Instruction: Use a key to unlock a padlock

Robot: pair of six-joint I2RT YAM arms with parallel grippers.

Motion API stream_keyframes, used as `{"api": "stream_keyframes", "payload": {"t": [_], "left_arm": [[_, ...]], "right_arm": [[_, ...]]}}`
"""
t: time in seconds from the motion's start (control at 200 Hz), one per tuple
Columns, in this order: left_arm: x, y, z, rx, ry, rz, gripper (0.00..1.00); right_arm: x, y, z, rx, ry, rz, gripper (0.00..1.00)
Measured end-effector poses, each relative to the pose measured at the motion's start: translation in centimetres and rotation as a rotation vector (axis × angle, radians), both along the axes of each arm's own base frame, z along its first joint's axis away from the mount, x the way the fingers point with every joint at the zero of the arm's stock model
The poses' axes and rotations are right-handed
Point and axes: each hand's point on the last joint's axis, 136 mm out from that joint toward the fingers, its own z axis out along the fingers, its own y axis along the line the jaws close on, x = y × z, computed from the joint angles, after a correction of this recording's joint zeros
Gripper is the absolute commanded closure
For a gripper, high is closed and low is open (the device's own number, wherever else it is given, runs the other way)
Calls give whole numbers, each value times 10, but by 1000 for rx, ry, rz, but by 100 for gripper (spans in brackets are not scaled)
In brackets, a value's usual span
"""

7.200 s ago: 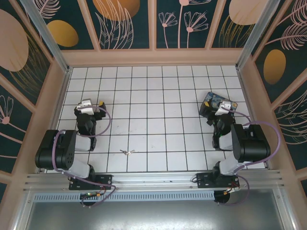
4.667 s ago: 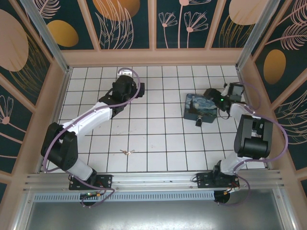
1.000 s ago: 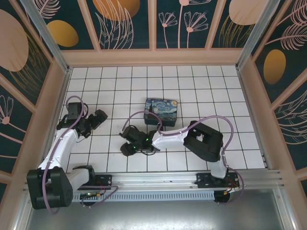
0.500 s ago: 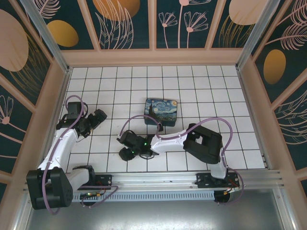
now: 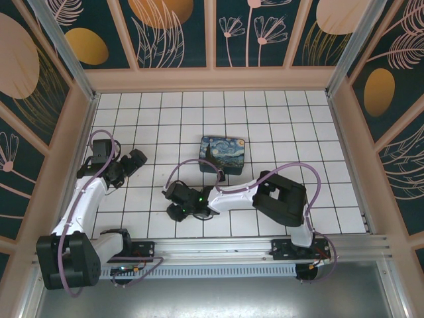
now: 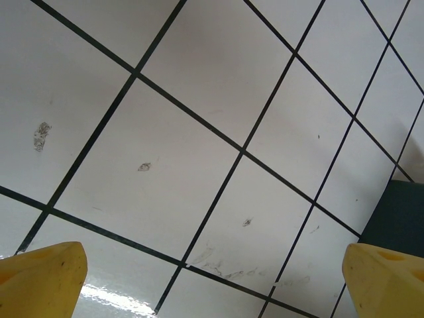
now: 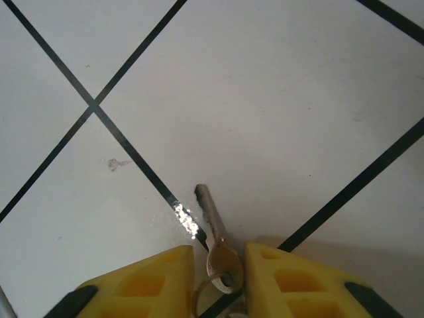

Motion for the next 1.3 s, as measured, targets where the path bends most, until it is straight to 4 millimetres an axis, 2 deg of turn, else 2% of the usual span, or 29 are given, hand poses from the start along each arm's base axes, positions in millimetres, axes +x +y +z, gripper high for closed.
{"api": "stream_keyframes", "payload": {"t": [0.095,0.22,0.27,0.46,0.676,0.831,0.931,1.071,1.151,1.301], "left_arm": [[-3,-3,-3,-15,-9,-8,2],[-29,-14,-30,-56,57,-30,1],[-35,-18,-34,-69,80,-37,1],[-26,-26,-18,-105,41,-54,2],[-27,-38,-17,-152,35,-81,2],[-24,-63,-8,-221,-2,-176,9],[-25,-85,0,-287,-35,-263,14],[-32,-110,3,-376,-63,-356,24],[-32,-127,13,-426,-99,-422,33],[-30,-163,28,-500,-167,-577,48]], "right_arm": [[1,0,0,-2,-4,-7,84],[1,5,1,14,-5,-1,88],[1,6,2,20,-4,1,91],[0,8,3,31,3,8,97],[-1,6,5,63,29,2,99],[2,-10,8,81,87,-23,99],[17,-26,23,140,132,-69,98],[54,-51,64,294,176,-167,97],[74,-64,89,389,186,-218,97],[93,-83,115,489,207,-266,97]]}}
